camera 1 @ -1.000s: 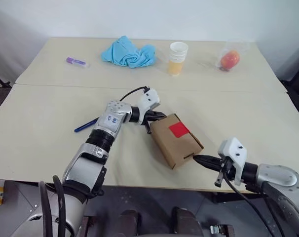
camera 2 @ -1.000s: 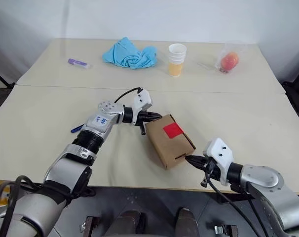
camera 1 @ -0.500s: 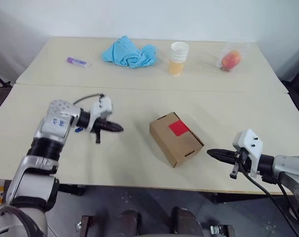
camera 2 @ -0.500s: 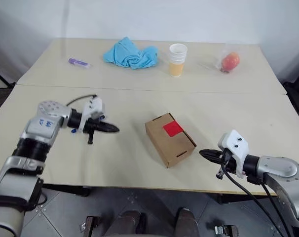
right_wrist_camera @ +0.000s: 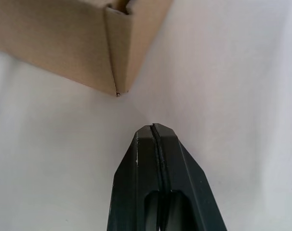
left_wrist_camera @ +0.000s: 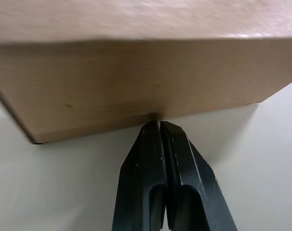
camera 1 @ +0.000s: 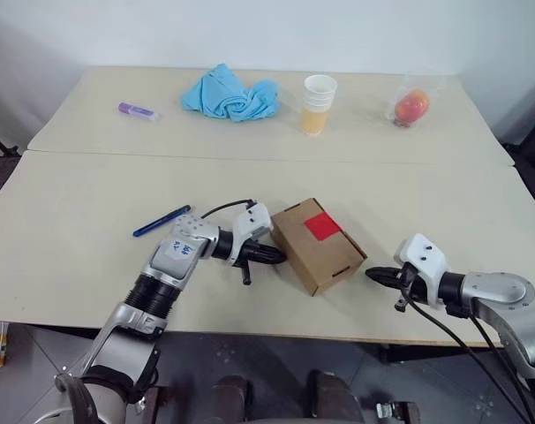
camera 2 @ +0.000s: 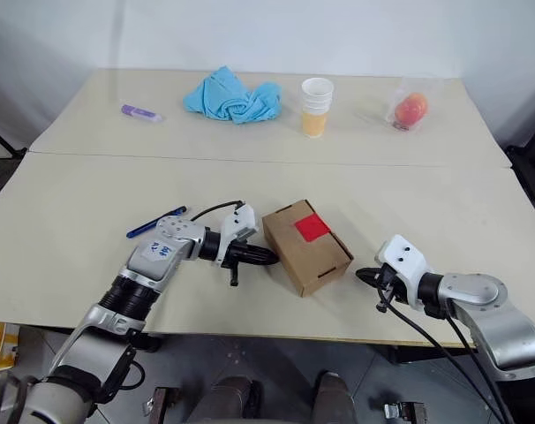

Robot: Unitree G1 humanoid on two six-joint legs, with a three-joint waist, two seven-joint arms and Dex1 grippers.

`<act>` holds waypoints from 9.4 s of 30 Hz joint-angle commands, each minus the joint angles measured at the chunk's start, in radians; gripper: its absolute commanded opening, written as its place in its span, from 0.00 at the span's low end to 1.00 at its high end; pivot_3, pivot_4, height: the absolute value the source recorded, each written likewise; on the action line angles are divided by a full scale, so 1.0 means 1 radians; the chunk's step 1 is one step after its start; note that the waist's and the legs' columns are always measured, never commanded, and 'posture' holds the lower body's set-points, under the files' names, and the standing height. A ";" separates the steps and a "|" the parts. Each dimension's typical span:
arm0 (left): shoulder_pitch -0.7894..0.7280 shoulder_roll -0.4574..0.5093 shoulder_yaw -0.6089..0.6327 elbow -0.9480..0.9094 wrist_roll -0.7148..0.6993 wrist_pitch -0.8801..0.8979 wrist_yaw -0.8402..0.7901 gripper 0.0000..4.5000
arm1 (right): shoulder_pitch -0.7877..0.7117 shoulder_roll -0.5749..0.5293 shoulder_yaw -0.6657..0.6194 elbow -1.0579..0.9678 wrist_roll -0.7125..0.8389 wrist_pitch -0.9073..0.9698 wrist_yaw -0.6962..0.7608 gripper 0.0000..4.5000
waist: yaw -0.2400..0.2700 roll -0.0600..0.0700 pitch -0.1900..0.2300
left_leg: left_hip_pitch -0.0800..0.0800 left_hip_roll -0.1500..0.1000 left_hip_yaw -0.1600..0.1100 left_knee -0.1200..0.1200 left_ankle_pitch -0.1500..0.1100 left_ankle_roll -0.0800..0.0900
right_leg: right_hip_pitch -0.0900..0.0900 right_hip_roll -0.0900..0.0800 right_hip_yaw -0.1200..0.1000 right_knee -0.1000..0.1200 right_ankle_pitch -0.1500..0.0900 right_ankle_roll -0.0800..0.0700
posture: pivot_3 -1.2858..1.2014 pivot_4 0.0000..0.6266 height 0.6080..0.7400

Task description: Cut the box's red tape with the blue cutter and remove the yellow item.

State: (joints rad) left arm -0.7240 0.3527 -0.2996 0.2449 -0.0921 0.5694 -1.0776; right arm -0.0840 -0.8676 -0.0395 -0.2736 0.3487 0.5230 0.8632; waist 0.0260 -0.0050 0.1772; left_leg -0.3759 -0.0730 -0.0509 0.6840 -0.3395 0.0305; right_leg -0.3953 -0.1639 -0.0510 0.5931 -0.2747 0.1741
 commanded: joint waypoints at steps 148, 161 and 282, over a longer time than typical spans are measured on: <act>0.261 0.240 -0.193 -0.640 -0.030 0.114 0.051 0.09 | 0.173 -0.035 0.048 -0.417 0.060 0.092 -0.140 0.01 | 0.025 0.005 -0.002 | 0.017 0.017 0.027 0.001 -0.020 0.005 | 0.003 0.001 -0.012 -0.004 0.001 -0.005 | 0.52 0.24 1.00; 0.200 0.226 -0.216 -0.613 -0.027 0.140 0.059 0.09 | 0.163 -0.019 0.090 -0.314 -0.006 -0.019 -0.059 0.01 | 0.021 0.005 -0.002 | 0.014 0.016 0.026 0.001 -0.020 0.006 | 0.001 0.001 -0.014 -0.005 0.001 -0.005 | 0.52 0.24 1.00; 0.330 0.121 0.005 -0.406 -0.079 -0.819 -0.006 0.09 | 0.278 -0.343 -0.248 -0.407 1.624 0.308 -0.755 0.95 | 0.027 0.006 -0.002 | 0.006 0.017 0.020 0.010 -0.019 0.007 | 0.003 -0.001 -0.023 -0.008 0.003 -0.004 | 0.52 0.24 1.00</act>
State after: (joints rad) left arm -0.3906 0.4789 -0.2937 -0.1401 -0.1687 -0.2365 -1.0937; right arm 0.2028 -1.2039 -0.2879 -0.6703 1.9529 0.8291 0.1060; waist 0.0528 0.0013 0.1756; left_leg -0.3701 -0.0557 -0.0306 0.6939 -0.3587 0.0376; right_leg -0.3922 -0.1649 -0.0743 0.5853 -0.2712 0.1700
